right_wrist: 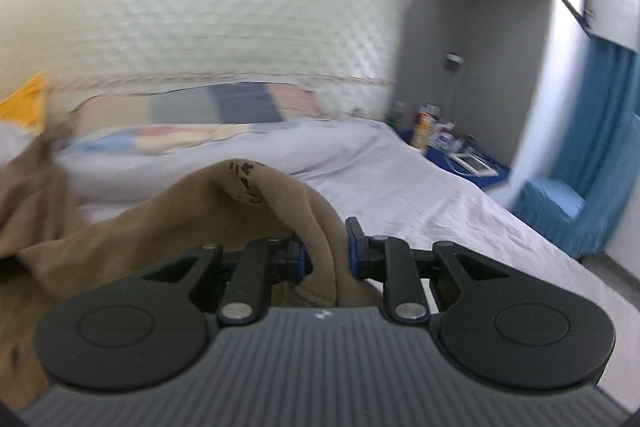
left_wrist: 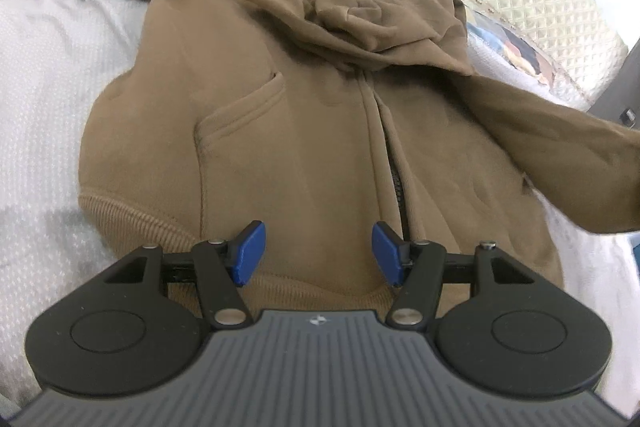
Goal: Fold large clothes
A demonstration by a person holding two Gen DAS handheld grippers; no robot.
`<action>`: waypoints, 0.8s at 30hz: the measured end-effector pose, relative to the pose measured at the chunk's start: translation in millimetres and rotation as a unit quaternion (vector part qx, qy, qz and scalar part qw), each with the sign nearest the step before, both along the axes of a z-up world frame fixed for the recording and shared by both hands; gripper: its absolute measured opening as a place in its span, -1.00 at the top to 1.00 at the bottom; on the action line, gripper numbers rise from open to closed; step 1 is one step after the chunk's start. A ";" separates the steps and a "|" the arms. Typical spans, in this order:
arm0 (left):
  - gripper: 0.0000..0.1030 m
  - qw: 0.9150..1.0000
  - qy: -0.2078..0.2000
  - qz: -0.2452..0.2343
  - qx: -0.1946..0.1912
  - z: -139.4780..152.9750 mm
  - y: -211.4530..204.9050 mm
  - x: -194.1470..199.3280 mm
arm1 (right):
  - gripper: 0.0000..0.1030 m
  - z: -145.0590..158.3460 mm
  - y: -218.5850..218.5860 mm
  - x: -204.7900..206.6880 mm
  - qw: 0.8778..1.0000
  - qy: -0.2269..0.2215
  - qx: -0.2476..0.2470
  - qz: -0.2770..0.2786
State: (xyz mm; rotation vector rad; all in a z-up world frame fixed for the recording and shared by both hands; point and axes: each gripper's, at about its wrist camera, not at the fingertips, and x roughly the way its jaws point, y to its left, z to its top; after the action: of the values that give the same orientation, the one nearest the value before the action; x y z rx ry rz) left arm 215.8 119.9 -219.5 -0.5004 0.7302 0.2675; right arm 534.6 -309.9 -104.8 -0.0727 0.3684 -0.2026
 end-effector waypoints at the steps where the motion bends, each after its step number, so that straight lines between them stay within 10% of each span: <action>1: -0.26 1.000 0.001 0.001 0.012 -0.1 -3.6 2.8 | 0.58 -2.9 -8.6 10.9 1.000 -0.005 0.007 -0.013; 10: -0.26 0.999 0.008 0.010 0.053 0.8 -13.3 21.1 | 0.58 -35.9 -109.1 109.2 0.992 -0.006 0.070 -0.102; 24: -0.26 0.997 0.013 0.011 0.076 1.5 -12.8 38.2 | 0.54 -128.6 -141.1 186.4 0.986 0.056 0.126 -0.096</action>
State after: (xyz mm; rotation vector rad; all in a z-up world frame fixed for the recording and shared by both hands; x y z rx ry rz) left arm 254.0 107.1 -218.0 -0.3618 0.7235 0.3478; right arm 721.0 -451.1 -233.4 0.2030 0.5118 -0.3423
